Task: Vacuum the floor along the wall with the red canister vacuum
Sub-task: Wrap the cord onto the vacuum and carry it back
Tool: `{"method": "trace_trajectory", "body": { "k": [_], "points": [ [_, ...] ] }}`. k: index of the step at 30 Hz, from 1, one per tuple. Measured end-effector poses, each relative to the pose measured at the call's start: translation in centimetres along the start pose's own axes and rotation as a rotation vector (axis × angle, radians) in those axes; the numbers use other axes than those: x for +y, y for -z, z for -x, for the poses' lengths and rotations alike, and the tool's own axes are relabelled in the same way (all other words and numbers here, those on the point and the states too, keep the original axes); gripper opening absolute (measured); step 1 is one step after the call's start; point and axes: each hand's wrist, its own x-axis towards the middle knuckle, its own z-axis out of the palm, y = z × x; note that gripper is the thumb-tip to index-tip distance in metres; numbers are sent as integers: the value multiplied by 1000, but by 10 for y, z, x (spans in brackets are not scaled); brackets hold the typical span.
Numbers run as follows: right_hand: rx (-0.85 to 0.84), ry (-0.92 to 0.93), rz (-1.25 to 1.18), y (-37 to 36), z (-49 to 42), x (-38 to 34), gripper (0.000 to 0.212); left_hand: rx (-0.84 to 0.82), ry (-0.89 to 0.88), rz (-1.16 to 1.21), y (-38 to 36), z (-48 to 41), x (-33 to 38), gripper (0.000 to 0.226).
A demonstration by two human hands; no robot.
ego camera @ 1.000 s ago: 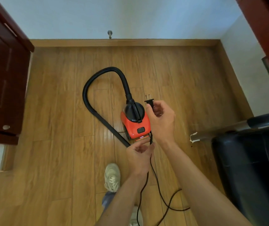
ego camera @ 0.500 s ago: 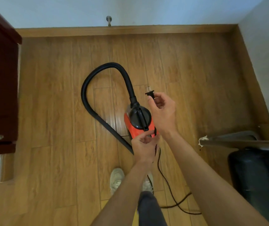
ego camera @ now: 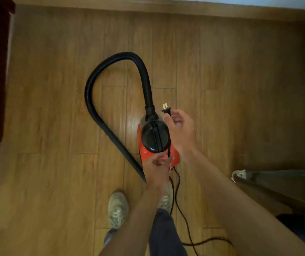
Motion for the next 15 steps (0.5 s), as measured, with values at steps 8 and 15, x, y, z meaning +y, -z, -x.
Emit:
{"method": "trace_trajectory", "body": {
  "k": [8,15],
  "points": [
    [-104,-127,66,-32,-43,54,17,73,83,17,-9,-61,-34,24],
    [-76,-85,183,-68,-83,93,18,-1,-73,-257,-1,-101,-52,23]
  ]
}}
